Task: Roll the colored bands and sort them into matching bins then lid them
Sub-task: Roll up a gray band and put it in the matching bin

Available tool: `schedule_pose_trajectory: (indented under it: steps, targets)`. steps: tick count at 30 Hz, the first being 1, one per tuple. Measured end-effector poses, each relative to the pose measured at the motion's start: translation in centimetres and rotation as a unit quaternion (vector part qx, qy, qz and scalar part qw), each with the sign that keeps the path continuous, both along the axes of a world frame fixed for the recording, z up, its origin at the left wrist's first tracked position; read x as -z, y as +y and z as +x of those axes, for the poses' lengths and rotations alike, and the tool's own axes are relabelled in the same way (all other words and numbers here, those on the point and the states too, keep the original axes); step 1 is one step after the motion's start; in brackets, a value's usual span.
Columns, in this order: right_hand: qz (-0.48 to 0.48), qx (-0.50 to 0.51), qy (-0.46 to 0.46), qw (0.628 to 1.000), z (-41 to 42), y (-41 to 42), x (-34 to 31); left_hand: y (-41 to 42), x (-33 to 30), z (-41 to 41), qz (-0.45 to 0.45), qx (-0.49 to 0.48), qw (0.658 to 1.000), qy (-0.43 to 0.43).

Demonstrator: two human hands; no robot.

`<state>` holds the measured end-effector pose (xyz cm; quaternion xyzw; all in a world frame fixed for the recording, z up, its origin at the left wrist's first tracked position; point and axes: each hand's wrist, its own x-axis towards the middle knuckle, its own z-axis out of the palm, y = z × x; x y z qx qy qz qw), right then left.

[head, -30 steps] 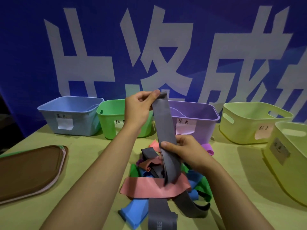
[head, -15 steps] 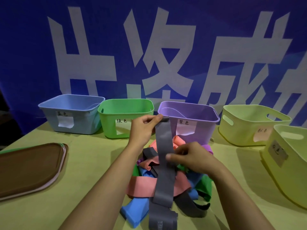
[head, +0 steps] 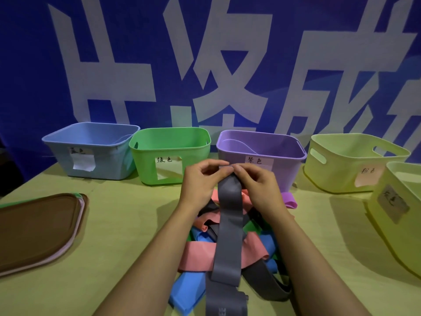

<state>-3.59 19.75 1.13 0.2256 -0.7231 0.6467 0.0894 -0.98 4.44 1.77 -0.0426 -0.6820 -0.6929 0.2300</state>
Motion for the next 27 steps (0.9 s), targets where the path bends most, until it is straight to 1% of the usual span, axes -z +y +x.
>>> schedule_pose_trajectory:
  steps: [7, 14, 16, 18, 20, 22, 25, 27]
  targets:
    - [-0.011, -0.025, 0.04, 0.999, 0.3, -0.1, 0.5, -0.6, 0.8, 0.3, 0.047, 0.028, 0.998, -0.026]
    - [-0.032, -0.049, 0.03, 0.998, 0.4, 0.1, 0.6, -0.2, 0.9, 0.7, 0.055, 0.027, 0.995, -0.079]
    - [-0.04, -0.063, 0.009, 0.997, 0.5, 0.1, 0.6, -0.2, 0.9, 0.7, 0.063, 0.026, 0.994, -0.087]
    - [-0.046, -0.069, -0.031, 0.996, 0.6, 0.2, 0.7, -0.4, 0.9, 0.7, 0.073, 0.036, 0.993, -0.086]
    - [-0.053, -0.057, -0.097, 0.992, 0.9, 0.1, 0.7, -0.5, 0.9, 0.8, 0.086, 0.041, 0.992, -0.081]
    - [-0.055, -0.023, -0.14, 0.988, 0.9, 0.0, 0.6, -0.5, 1.0, 0.7, 0.082, 0.042, 0.993, -0.076]
    - [-0.037, 0.018, -0.144, 0.989, 0.7, -0.1, 0.7, -0.4, 1.2, 0.7, 0.064, 0.057, 0.994, -0.068]
    - [-0.033, 0.028, -0.135, 0.99, 0.7, -0.1, 0.7, -0.2, 1.3, 0.8, 0.063, 0.063, 0.994, -0.063]
